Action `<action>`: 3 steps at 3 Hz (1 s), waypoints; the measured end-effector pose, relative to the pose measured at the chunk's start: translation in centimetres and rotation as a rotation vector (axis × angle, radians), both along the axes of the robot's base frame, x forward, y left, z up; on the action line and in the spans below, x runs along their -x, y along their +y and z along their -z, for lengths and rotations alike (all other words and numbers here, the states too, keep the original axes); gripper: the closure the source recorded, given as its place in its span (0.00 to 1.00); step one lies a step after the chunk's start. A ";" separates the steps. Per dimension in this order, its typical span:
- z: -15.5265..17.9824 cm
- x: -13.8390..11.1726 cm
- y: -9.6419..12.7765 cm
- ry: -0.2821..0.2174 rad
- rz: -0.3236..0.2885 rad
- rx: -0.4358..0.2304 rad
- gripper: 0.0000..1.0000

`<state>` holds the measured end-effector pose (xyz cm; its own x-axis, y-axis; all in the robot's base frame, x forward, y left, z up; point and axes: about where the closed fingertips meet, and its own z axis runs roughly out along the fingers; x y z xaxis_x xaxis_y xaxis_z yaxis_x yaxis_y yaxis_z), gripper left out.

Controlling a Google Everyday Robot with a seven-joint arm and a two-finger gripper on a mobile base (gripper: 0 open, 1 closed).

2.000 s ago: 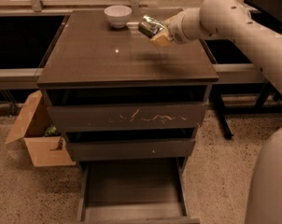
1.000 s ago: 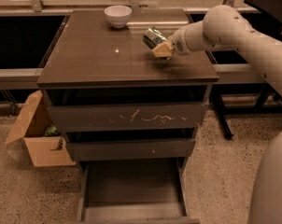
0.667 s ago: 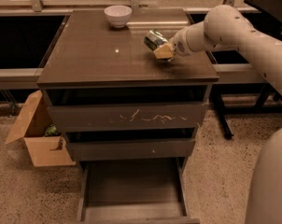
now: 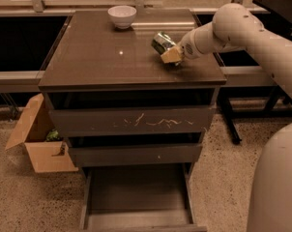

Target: Pick green can from bottom drawer and place on counter

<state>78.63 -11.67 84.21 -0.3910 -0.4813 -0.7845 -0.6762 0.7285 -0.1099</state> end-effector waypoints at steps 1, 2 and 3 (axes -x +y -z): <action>0.0 -0.1 -0.4 0.010 -0.004 0.017 0.00; -2.1 -0.4 -1.6 -0.041 0.011 0.072 0.00; -4.4 -0.6 -2.8 -0.097 0.033 0.122 0.00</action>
Offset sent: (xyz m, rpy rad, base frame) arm 0.0062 -0.0278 0.0404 -0.1051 -0.0808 -0.0201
